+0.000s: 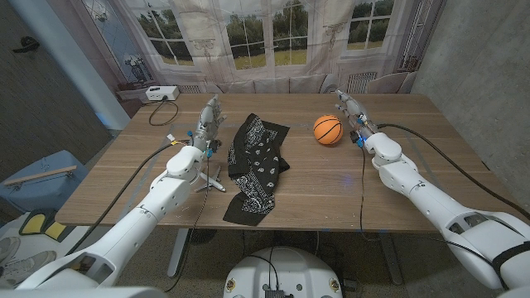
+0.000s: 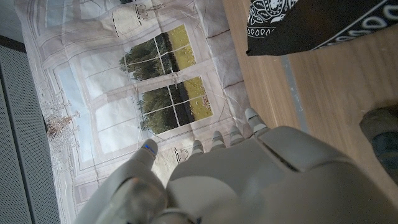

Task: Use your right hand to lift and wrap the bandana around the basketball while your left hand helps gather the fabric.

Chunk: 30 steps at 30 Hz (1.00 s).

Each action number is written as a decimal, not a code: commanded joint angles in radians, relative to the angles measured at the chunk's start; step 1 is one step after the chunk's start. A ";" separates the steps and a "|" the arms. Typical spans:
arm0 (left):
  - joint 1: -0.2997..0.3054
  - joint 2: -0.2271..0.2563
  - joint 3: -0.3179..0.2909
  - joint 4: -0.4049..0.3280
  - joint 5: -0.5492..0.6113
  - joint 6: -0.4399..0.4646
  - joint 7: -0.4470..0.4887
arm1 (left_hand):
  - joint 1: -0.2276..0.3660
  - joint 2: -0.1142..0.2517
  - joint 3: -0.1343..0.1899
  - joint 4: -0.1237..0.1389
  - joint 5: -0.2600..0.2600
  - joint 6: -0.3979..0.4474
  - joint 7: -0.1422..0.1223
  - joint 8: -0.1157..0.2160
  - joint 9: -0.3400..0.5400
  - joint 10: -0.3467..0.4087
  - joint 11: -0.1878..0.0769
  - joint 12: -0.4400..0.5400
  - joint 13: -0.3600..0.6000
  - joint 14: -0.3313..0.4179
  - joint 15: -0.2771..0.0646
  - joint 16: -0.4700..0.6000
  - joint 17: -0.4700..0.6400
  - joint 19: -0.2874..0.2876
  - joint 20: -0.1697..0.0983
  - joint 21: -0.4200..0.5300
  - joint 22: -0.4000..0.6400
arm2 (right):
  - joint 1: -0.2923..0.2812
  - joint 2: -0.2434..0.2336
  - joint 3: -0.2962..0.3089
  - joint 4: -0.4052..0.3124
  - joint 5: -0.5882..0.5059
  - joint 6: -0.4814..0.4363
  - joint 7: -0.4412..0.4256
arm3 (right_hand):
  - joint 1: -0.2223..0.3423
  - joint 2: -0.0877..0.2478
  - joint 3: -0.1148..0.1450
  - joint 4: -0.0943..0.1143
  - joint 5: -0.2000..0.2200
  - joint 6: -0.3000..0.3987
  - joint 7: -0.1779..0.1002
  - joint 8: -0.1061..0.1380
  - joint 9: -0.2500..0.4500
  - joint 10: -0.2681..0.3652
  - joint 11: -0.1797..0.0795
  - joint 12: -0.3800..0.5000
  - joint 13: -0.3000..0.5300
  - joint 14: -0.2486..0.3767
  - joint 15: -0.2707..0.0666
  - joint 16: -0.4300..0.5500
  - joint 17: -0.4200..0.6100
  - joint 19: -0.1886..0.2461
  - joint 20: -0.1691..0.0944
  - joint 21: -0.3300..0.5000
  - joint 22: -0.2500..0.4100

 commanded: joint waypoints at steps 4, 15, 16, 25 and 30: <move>0.116 0.043 -0.043 -0.174 0.012 0.068 0.139 | -0.006 -0.015 -0.010 0.000 0.009 -0.027 0.002 0.012 0.005 0.013 0.019 0.025 0.007 0.020 0.021 0.014 0.004 -0.055 0.016 0.007 0.007 | 0.074 -0.003 -0.071 0.026 -0.162 0.050 -0.060 | 0.019 0.003 0.005 -0.011 0.007 0.024 0.000 0.009 0.003 0.018 -0.002 0.007 0.003 0.010 0.004 0.008 -0.001 0.014 0.000 0.006 0.001; 0.225 0.063 -0.104 -0.297 0.046 0.079 0.266 | -0.002 -0.024 -0.015 -0.007 0.007 0.020 0.008 0.022 0.005 0.031 0.028 0.027 0.008 0.049 0.024 0.016 0.005 -0.045 0.016 0.005 0.007 | 0.104 -0.013 -0.121 -0.031 -0.271 0.024 -0.082 | 0.035 0.006 0.012 -0.020 0.008 0.036 -0.001 0.010 0.003 0.028 -0.002 0.008 0.002 0.023 0.004 0.010 -0.005 0.021 -0.004 0.006 0.001; 0.233 0.065 -0.108 -0.305 0.048 0.082 0.272 | 0.000 -0.026 -0.015 -0.010 0.007 0.027 0.011 0.023 0.006 0.037 0.026 0.029 0.008 0.055 0.026 0.017 0.005 -0.041 0.017 0.006 0.007 | 0.106 -0.013 -0.125 -0.035 -0.279 0.021 -0.085 | 0.036 0.006 0.012 -0.021 0.008 0.037 -0.001 0.010 0.003 0.030 -0.003 0.009 0.002 0.026 0.004 0.011 -0.005 0.023 -0.004 0.007 0.001; 0.278 0.070 -0.141 -0.347 0.049 0.089 0.298 | 0.028 -0.019 -0.002 -0.035 -0.001 0.097 0.041 0.036 0.008 0.075 0.034 0.036 0.010 0.080 0.033 0.012 0.004 -0.030 0.018 0.001 0.007 | 0.123 -0.022 -0.164 -0.096 -0.372 -0.015 -0.100 | 0.057 0.009 0.021 -0.031 0.007 0.048 0.001 0.012 0.003 0.047 -0.007 0.012 0.002 0.051 0.004 0.017 -0.007 0.039 -0.001 0.010 0.001; 0.288 0.067 -0.149 -0.345 0.048 0.077 0.290 | 0.033 -0.018 0.000 -0.040 -0.003 0.110 0.048 0.037 0.008 0.080 0.038 0.037 0.011 0.081 0.036 0.010 0.004 -0.029 0.018 -0.001 0.007 | 0.132 -0.029 -0.190 -0.139 -0.432 -0.050 -0.107 | 0.068 0.011 0.026 -0.036 0.006 0.054 0.003 0.012 0.003 0.056 -0.007 0.014 0.002 0.061 0.006 0.019 -0.008 0.046 -0.002 0.012 0.001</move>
